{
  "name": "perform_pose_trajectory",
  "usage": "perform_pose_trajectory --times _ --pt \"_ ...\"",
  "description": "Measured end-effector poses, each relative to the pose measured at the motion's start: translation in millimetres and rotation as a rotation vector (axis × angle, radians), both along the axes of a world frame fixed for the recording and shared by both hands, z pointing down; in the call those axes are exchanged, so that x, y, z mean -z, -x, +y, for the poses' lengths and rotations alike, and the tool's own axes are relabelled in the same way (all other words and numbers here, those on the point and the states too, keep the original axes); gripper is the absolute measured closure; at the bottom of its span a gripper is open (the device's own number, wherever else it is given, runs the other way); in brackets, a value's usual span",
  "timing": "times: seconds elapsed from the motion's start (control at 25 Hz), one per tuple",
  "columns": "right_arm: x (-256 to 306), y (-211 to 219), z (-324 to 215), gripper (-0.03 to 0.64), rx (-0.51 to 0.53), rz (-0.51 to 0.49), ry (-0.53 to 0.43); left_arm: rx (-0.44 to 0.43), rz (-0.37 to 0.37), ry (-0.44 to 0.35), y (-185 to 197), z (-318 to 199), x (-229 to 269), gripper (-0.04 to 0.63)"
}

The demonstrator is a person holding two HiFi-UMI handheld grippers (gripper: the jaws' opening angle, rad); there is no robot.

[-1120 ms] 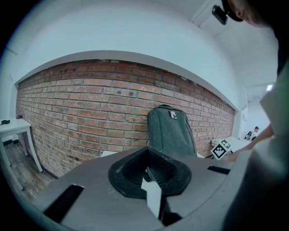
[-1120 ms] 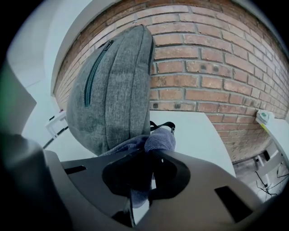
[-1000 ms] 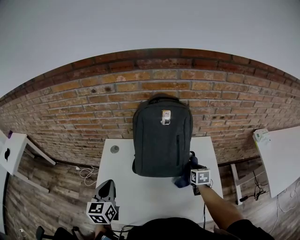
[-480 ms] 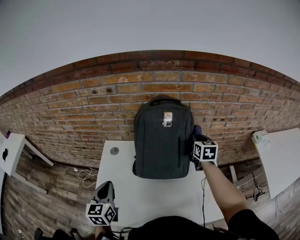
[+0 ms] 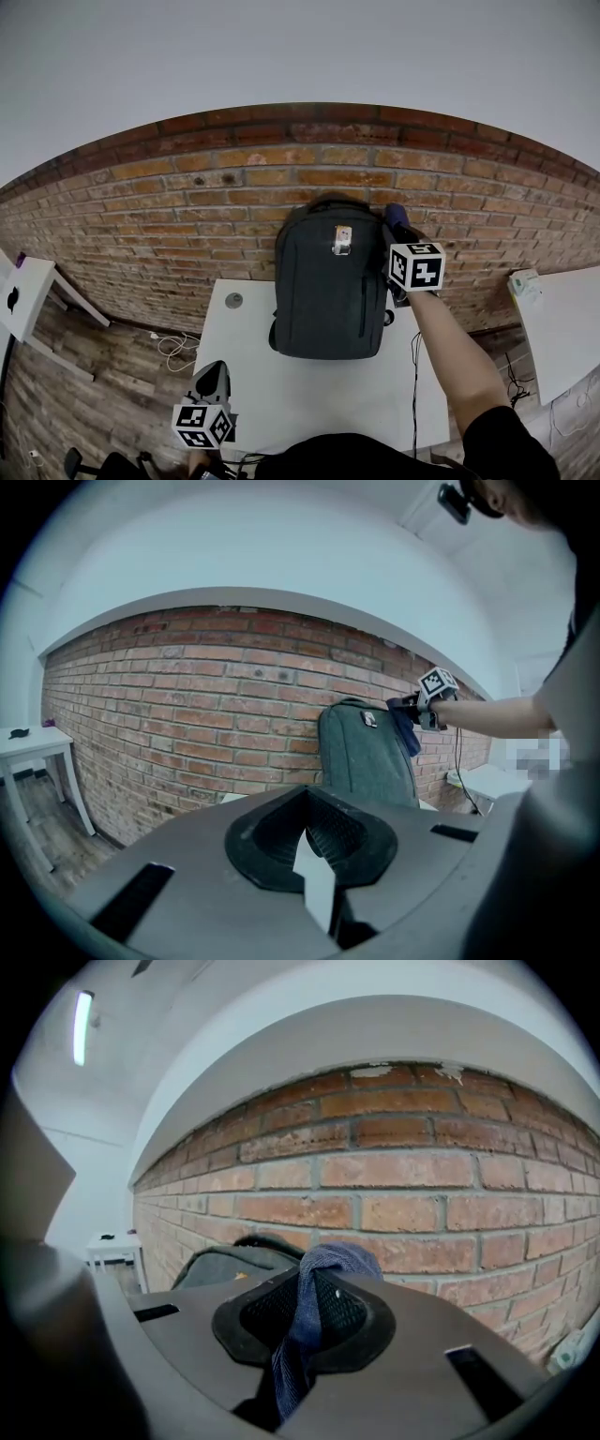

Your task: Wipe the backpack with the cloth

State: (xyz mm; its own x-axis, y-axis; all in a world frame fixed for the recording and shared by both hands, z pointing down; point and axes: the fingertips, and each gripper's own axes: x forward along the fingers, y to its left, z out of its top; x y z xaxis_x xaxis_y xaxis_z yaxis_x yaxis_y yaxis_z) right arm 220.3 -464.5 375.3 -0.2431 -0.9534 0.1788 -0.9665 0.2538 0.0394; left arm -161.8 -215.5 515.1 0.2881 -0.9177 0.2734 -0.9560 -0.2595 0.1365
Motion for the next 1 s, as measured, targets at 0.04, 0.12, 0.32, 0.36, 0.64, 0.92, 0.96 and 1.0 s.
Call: perform_pose_trajectory --times 0.04,0.12,0.32,0.36,0.64,0.92,0.96,1.0 --pt "5 4 -1 0.581 0.011 -0.006 -0.008 0.003 0.002 -0.003 0 0 1 0.598" --pt "8 12 -1 0.581 0.031 -0.017 -0.008 0.008 0.006 -0.008 0 1 3 0.598" --pt "-12 22 6 0.581 0.059 -0.019 0.017 0.014 0.002 -0.006 0 5 4 0.598" --pt "-17 23 8 0.581 0.061 -0.018 0.023 0.02 0.002 -0.007 2 5 4 0.598" --pt "-46 33 26 0.581 0.093 0.005 0.04 0.04 -0.001 -0.006 6 8 4 0.598" --pt "-80 44 49 0.581 0.147 0.02 0.08 0.051 -0.002 0.008 8 12 -1 0.598" --pt "-85 46 51 0.581 0.152 0.02 0.087 0.053 -0.003 0.008 8 12 0 0.598" --pt "-90 47 55 0.581 0.156 0.019 0.094 0.055 -0.003 0.008 9 13 0 0.598"
